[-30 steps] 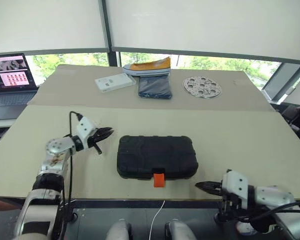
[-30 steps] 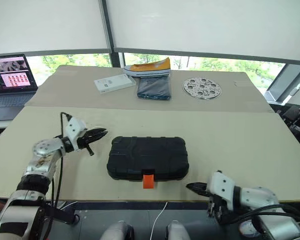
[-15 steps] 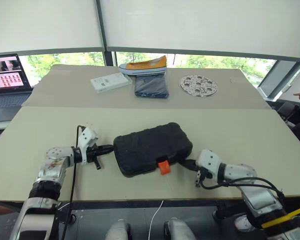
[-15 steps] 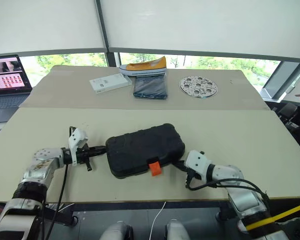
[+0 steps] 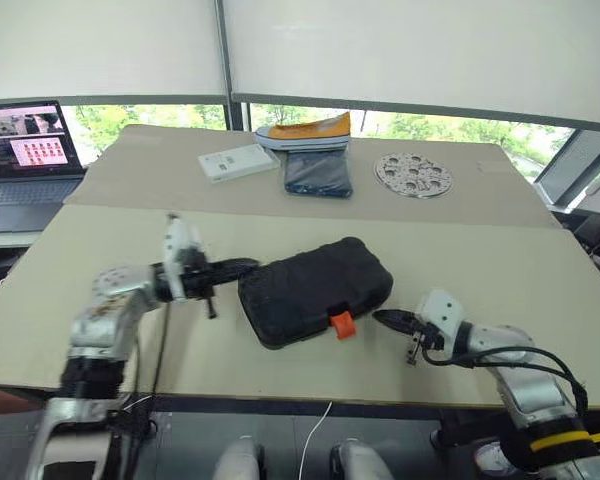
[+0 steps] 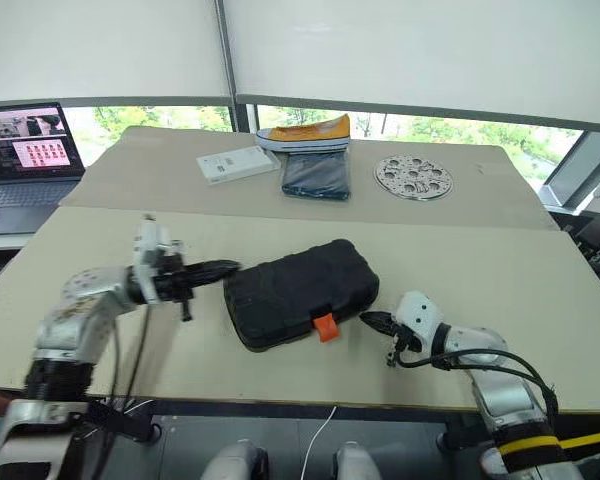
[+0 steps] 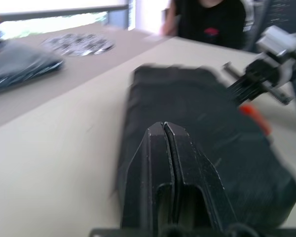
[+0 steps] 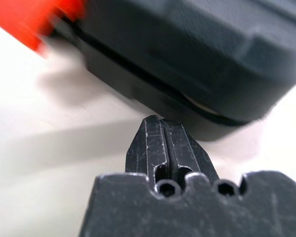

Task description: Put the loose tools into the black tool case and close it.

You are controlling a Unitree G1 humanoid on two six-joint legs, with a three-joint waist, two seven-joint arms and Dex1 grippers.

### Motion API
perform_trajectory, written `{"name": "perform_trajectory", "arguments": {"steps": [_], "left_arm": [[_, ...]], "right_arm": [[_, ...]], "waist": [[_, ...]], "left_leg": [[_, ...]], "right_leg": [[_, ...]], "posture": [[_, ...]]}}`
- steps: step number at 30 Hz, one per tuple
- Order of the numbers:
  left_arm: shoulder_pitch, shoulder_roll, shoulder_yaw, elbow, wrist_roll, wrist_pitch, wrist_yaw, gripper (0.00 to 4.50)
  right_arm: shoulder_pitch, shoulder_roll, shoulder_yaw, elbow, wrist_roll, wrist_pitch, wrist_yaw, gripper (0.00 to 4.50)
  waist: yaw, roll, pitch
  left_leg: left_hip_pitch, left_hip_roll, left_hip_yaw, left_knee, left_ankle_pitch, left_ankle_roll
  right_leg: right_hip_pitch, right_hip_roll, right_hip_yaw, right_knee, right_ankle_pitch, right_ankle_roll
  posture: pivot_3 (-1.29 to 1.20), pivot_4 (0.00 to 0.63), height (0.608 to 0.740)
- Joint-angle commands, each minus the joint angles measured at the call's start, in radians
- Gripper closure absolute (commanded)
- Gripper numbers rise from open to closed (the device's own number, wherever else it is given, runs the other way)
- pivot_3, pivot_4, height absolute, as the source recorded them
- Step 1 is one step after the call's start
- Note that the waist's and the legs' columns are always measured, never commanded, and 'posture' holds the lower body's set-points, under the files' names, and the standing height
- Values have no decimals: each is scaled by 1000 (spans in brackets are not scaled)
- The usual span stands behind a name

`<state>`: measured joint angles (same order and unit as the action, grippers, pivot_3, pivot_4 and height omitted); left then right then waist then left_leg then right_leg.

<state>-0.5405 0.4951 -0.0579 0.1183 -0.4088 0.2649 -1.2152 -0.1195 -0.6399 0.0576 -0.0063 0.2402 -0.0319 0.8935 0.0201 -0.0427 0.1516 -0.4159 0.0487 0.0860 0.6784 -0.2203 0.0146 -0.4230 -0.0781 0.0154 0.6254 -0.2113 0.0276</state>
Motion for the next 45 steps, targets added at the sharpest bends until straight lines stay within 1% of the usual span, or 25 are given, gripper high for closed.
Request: {"name": "perform_trajectory", "arguments": {"steps": [1,4,6,9,11,14,17,18,19,21,23,27,32,36,39,42,45], "left_arm": [[-125,-91,-153,84,169,-89,67,4418],[-161,-115,-215,187,268,-138,115,4418],[-156,-95,-275,237,365,-171,146,4418],[-95,-56,-321,216,391,-76,116,4418],[-58,-38,-322,167,384,-38,114,4418],[-17,-33,-293,103,340,27,123,4418],[-9,-33,-287,81,346,39,133,4418],[-8,-35,-284,76,344,45,139,4418],[-7,-39,-280,70,340,53,146,4418],[-4,-39,-276,59,334,68,151,4418],[-3,-37,-276,58,335,70,154,4418],[-5,-34,-268,75,337,62,154,4418],[-19,-43,-271,92,341,58,155,4418],[-24,-48,-272,105,344,54,157,4418],[-22,-45,-279,110,349,53,153,4418],[-25,-45,-287,123,356,61,152,4418],[-30,-45,-299,142,364,66,148,4418]], "right_arm": [[58,14,-52,-186,112,57,0,4500],[75,37,-20,-264,121,90,-10,4500],[79,57,27,-297,97,103,-16,4500],[77,84,97,-286,46,103,-16,4500],[69,94,125,-278,23,99,-16,4500],[41,117,151,-257,7,115,-25,4500],[13,102,175,-205,-46,108,-15,4500],[3,99,181,-189,-63,99,-14,4500],[-9,110,175,-177,-62,96,-23,4500],[-34,139,161,-161,-51,107,-44,4500],[-52,154,164,-138,-50,98,-37,4500],[-70,173,188,-77,-95,87,-43,4500],[-43,165,200,-99,-114,181,-59,4500],[-29,197,202,-95,-146,187,-126,4500],[-32,222,207,-80,-178,157,-167,4500],[-28,274,188,-96,-134,139,-176,4500],[-14,291,169,-108,-112,100,-164,4500]], "waist": [[0,0,0],[-28,0,0],[-38,0,0],[-39,2,-3],[-42,4,-4],[-45,8,-11],[-36,9,-15],[-34,9,-15],[-31,9,-15],[-31,9,-16],[-31,9,-16],[-33,9,-16],[-32,9,-16],[-32,8,-18],[-32,7,-20],[-33,6,-22],[-35,5,-22]], "left_leg": [[0,0,0,1,0,0],[1,1,-1,0,0,0],[3,1,-3,-2,0,0],[7,2,-4,-5,0,0],[10,2,-3,-6,0,0],[12,2,-2,-7,0,0],[13,2,-2,-8,0,0],[13,2,-2,-8,0,0],[13,2,-2,-8,0,0],[13,1,-2,-7,0,0],[13,1,-2,-7,0,0],[14,1,-2,-7,0,0],[13,1,-2,-7,0,0],[13,1,-2,-7,0,0],[14,1,-2,-7,0,0],[15,1,-2,-7,0,0],[16,2,-3,-8,0,0]], "right_leg": [[0,0,1,0,0,0],[0,2,4,0,-1,2],[-1,4,4,1,-3,3],[2,6,4,2,-4,1],[2,5,4,3,-7,1],[3,5,5,3,-7,1],[3,4,5,4,-8,1],[4,4,5,4,-10,-2],[4,4,5,4,-11,-5],[4,3,5,4,-11,-5],[4,3,5,4,-11,-5],[4,4,5,4,-11,-5],[4,4,5,4,-11,-5],[4,4,5,4,-11,-5],[4,4,5,4,-11,-5],[4,4,5,4,-11,-5],[4,4,5,4,-11,-5]], "posture": [[0,150,740],[0,150,740],[0,150,740],[0,150,740],[0,150,740],[0,150,740],[0,150,740],[0,150,740],[0,150,740],[0,150,740],[0,150,740],[0,150,740],[0,150,740],[0,150,740],[0,150,740],[0,150,740],[0,150,740]]}}
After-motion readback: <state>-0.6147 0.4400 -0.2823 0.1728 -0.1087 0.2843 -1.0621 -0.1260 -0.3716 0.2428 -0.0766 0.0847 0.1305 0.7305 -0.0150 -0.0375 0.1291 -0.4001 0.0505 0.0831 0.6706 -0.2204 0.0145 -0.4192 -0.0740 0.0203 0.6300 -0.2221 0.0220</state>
